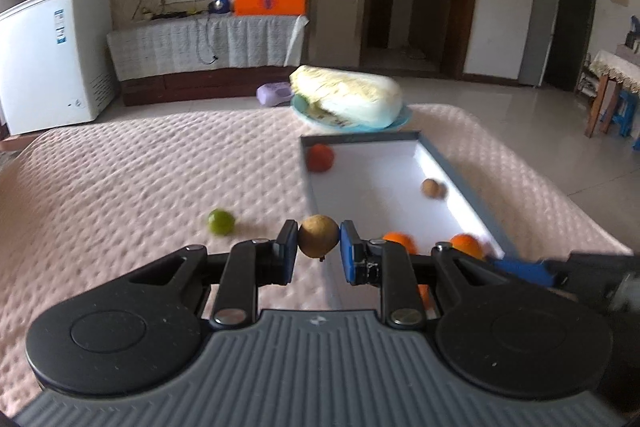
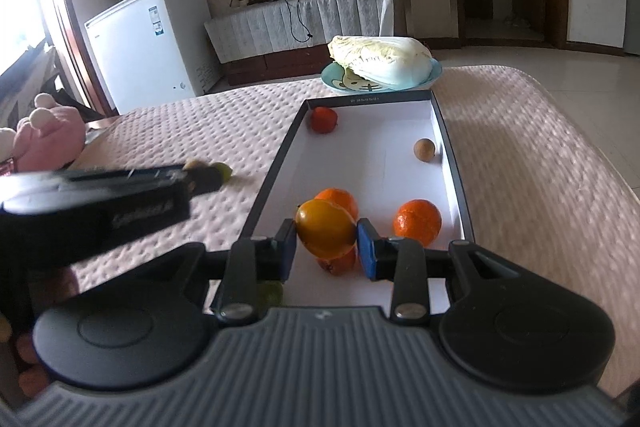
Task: Organize fruits
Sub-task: 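Carry the brown fruit and orange over the white box with both grippers, then open both grippers to drop the brown fruit and orange into the box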
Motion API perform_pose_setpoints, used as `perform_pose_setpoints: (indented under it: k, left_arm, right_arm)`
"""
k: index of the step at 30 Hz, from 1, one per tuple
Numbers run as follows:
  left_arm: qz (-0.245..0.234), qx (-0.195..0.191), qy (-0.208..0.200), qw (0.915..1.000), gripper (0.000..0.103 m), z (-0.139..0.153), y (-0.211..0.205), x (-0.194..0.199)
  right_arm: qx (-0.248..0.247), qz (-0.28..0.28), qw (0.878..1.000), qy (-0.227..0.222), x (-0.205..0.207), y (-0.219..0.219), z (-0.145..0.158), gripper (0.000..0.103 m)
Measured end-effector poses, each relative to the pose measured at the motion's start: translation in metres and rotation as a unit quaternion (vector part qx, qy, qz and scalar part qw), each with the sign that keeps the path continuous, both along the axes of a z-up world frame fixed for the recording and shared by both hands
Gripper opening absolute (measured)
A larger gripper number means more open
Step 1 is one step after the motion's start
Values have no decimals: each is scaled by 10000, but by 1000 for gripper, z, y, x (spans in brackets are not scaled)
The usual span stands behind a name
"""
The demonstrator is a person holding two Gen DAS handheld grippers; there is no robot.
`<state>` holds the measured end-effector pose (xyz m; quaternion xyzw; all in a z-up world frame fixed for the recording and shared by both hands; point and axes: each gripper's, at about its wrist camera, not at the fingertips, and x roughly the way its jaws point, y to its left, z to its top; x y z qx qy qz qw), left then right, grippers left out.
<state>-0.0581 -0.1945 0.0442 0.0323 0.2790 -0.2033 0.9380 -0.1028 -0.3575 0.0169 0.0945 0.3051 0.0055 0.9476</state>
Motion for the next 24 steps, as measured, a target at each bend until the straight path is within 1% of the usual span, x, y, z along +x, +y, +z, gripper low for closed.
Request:
perform_pose_setpoints:
  k: [3, 9, 17, 24]
  left_arm:
    - [-171, -89, -3, 9998, 27, 5, -14, 5]
    - [-368, 13, -6, 9993, 27, 3, -45, 22]
    - [-476, 140, 160, 9986, 27, -14, -85, 56]
    - [-445, 256, 258, 9983, 27, -27, -102, 76]
  right_arm:
    - [-44, -22, 9999, 113, 1, -1, -2, 36]
    - [-8, -71, 9999, 125, -2, -9, -2, 36]
    - [98, -233, 9994, 227, 0, -19, -5, 36]
    - [153, -321, 9989, 311, 2, -30, -10, 36]
